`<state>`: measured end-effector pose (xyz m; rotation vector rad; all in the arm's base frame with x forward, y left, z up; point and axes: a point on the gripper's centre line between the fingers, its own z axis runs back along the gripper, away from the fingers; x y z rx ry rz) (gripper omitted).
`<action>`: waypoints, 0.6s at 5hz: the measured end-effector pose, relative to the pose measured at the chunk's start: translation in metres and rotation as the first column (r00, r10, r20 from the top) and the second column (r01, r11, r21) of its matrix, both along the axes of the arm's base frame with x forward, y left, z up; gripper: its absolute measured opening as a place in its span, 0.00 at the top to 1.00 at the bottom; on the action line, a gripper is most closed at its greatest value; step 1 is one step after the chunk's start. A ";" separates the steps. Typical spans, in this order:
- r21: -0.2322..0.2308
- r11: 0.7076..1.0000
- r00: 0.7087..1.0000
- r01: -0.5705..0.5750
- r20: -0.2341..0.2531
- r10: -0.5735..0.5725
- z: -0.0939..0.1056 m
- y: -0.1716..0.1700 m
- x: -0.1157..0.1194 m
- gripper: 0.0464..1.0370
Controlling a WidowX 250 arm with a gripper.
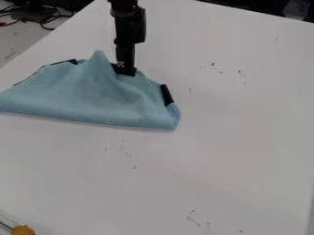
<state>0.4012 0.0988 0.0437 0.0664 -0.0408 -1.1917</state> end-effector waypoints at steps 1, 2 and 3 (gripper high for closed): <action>0.019 0.999 0.998 -0.036 0.044 0.035 0.023 -0.001 -0.010 0.99; 0.037 0.997 0.996 -0.068 0.052 0.066 0.037 -0.007 -0.021 0.99; 0.032 0.990 0.989 -0.134 0.070 0.132 0.050 -0.012 -0.043 0.99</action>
